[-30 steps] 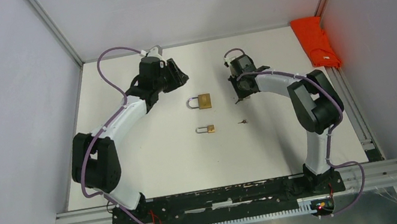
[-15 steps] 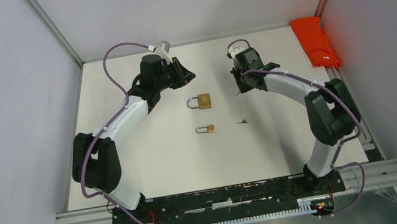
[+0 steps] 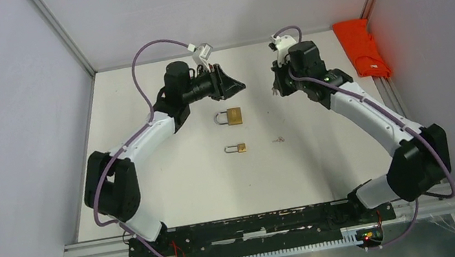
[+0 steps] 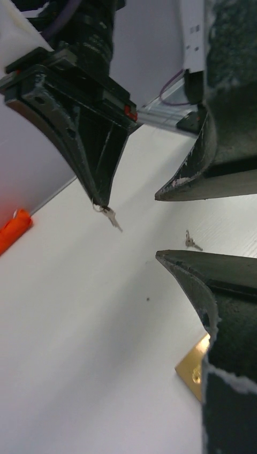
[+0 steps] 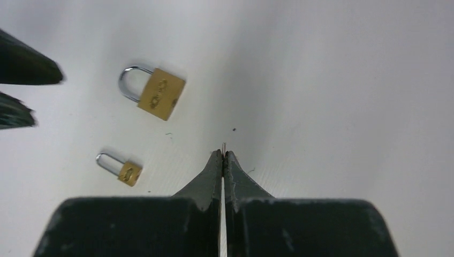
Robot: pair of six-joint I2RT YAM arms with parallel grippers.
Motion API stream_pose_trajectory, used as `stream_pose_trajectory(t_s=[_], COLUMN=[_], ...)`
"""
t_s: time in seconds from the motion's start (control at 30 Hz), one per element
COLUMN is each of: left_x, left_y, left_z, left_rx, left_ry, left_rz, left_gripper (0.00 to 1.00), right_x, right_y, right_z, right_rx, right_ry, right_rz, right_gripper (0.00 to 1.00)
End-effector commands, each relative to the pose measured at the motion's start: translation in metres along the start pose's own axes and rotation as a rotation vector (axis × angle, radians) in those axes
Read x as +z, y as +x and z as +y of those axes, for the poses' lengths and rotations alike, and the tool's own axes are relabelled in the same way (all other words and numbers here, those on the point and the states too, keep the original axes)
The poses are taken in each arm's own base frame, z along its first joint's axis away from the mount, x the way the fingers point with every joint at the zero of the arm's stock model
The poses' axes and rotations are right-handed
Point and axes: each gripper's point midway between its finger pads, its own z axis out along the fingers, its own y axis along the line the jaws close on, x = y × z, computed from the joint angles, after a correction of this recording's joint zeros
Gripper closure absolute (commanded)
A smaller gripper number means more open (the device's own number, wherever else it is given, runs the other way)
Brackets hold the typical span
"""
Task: Unlock with the key
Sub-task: Pick up the key from the center of the board.
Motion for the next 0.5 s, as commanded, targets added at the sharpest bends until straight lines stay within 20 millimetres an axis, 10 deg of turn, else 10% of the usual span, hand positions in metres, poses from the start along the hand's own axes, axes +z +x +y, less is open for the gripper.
stream_pose_trajectory(t_s=[0.0,0.47], left_x=[0.003,0.009], left_y=[-0.014,0.000], left_z=[-0.045,-0.074], left_rx=[0.147,0.193], left_ry=[0.234,0.497], left_rz=[-0.018,0.054], left_gripper=[0.54,0.54], right_x=[-0.029,-0.072], right_y=[-0.023,-0.046], right_z=[0.023,0.057], right_rx=[-0.017,-0.034], right_ry=[-0.108,-0.294], right_rz=[-0.081,-0.204], right_gripper=[1.00,1.00])
